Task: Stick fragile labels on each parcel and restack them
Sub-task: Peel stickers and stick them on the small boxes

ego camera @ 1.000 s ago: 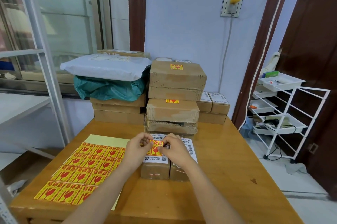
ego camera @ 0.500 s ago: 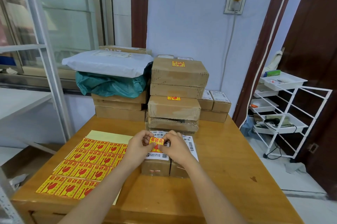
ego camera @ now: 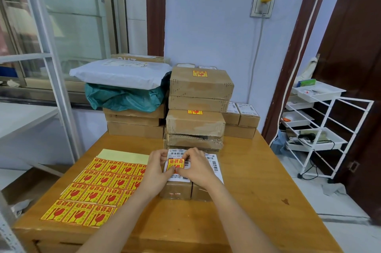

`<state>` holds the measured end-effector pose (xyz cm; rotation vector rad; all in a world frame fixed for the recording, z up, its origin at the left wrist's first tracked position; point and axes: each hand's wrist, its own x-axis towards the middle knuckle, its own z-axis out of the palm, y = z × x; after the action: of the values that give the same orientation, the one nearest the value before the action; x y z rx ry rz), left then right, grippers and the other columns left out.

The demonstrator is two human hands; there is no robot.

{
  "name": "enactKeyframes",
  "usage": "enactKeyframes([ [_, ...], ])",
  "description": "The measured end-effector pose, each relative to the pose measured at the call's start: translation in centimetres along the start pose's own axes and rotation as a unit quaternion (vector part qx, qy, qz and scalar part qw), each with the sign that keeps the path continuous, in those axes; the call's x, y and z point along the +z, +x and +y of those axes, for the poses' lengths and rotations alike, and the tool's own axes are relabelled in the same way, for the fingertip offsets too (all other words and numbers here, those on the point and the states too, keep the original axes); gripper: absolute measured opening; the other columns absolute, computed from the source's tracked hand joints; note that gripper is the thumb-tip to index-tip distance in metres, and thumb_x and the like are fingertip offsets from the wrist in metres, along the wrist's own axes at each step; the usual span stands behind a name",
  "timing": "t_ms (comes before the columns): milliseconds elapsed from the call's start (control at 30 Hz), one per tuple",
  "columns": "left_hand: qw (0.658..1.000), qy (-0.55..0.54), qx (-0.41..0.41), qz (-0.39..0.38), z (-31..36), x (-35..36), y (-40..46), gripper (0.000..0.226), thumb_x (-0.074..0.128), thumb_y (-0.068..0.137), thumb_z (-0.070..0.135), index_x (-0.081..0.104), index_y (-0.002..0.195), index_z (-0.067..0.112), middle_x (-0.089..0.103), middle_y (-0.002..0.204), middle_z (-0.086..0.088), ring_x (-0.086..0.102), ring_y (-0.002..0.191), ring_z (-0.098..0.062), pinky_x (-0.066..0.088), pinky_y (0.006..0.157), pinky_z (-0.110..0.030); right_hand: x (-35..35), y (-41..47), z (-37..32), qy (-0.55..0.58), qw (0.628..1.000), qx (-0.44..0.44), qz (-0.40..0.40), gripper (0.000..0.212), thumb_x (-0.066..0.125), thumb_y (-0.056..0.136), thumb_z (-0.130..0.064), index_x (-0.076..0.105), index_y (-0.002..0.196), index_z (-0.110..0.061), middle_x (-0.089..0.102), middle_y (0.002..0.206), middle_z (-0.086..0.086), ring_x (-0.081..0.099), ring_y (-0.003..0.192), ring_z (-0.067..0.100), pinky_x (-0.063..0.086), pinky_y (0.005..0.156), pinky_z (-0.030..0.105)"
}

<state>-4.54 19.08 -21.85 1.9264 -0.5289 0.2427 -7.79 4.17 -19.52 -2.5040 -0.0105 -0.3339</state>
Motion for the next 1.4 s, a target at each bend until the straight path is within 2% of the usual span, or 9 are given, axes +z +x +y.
enactKeyframes([
  [233, 0.997, 0.07, -0.003, -0.022, 0.4, 0.2, 0.8, 0.048, 0.067, 0.081, 0.002, 0.045, 0.123, 0.008, 0.041, 0.115, -0.001, 0.046, 0.099, -0.008, 0.035, 0.077, 0.0, 0.1, 0.2, -0.1, -0.009, 1.0, 0.002, 0.015, 0.038, 0.065, 0.084, -0.032, 0.049, 0.113, -0.014, 0.047, 0.113, -0.004, 0.039, 0.107, 0.013, 0.037, 0.086, 0.024],
  [533, 0.995, 0.101, -0.024, -0.01, 0.9, 0.5, 1.8, 0.039, 0.067, 0.083, 0.004, 0.049, 0.117, 0.005, 0.042, 0.111, -0.003, 0.048, 0.089, -0.011, 0.037, 0.077, -0.015, 0.3, 0.5, 0.0, -0.025, 0.999, 0.001, 0.023, 0.031, 0.059, 0.09, -0.027, 0.049, 0.115, -0.012, 0.05, 0.117, 0.001, 0.039, 0.105, 0.014, 0.035, 0.087, 0.022],
  [767, 0.994, 0.11, -0.024, -0.008, 0.6, 0.6, 2.2, 0.035, 0.068, 0.082, 0.004, 0.05, 0.113, 0.006, 0.043, 0.107, -0.003, 0.048, 0.086, -0.012, 0.037, 0.074, -0.016, 0.5, 1.0, -0.1, -0.043, 0.999, 0.01, 0.029, 0.028, 0.058, 0.091, -0.029, 0.05, 0.111, -0.013, 0.05, 0.114, -0.001, 0.036, 0.1, 0.012, 0.037, 0.087, 0.025],
  [1000, 0.995, 0.101, -0.021, -0.002, 0.5, 0.6, 2.1, 0.031, 0.062, 0.084, -0.002, 0.049, 0.108, 0.011, 0.044, 0.103, 0.0, 0.048, 0.082, -0.006, 0.038, 0.072, -0.012, 0.3, 1.0, -0.1, -0.051, 0.998, 0.013, 0.014, 0.024, 0.052, 0.092, -0.013, 0.05, 0.116, -0.011, 0.051, 0.12, 0.002, 0.042, 0.112, 0.018, 0.038, 0.091, 0.026],
  [1133, 0.996, 0.093, -0.018, 0.003, 0.6, 0.4, 2.0, 0.032, 0.057, 0.084, -0.008, 0.046, 0.101, 0.016, 0.044, 0.1, 0.002, 0.049, 0.08, -0.003, 0.041, 0.07, -0.005, 0.0, 0.8, -0.1, -0.044, 0.999, 0.016, 0.001, 0.027, 0.047, 0.091, -0.006, 0.051, 0.118, -0.01, 0.051, 0.123, 0.003, 0.041, 0.116, 0.018, 0.036, 0.092, 0.024],
  [1300, 0.997, 0.064, -0.052, 0.004, 0.3, 0.0, 1.9, 0.032, 0.053, 0.083, -0.012, 0.051, 0.109, 0.007, 0.049, 0.104, -0.006, 0.05, 0.082, -0.006, 0.042, 0.07, -0.008, -0.5, 0.4, -0.4, -0.041, 0.999, 0.016, -0.007, 0.032, 0.043, 0.092, -0.001, 0.052, 0.121, -0.011, 0.05, 0.126, 0.002, 0.04, 0.118, 0.017, 0.036, 0.095, 0.024],
  [1400, 0.997, 0.043, -0.057, -0.016, 0.2, -0.6, 1.7, 0.032, 0.051, 0.086, -0.011, 0.05, 0.111, 0.008, 0.053, 0.107, -0.008, 0.052, 0.089, -0.007, 0.044, 0.071, -0.009, -0.7, 0.1, -0.6, -0.054, 0.998, 0.01, -0.012, 0.032, 0.043, 0.093, -0.001, 0.052, 0.122, -0.011, 0.05, 0.128, 0.002, 0.04, 0.119, 0.017, 0.036, 0.097, 0.026],
])
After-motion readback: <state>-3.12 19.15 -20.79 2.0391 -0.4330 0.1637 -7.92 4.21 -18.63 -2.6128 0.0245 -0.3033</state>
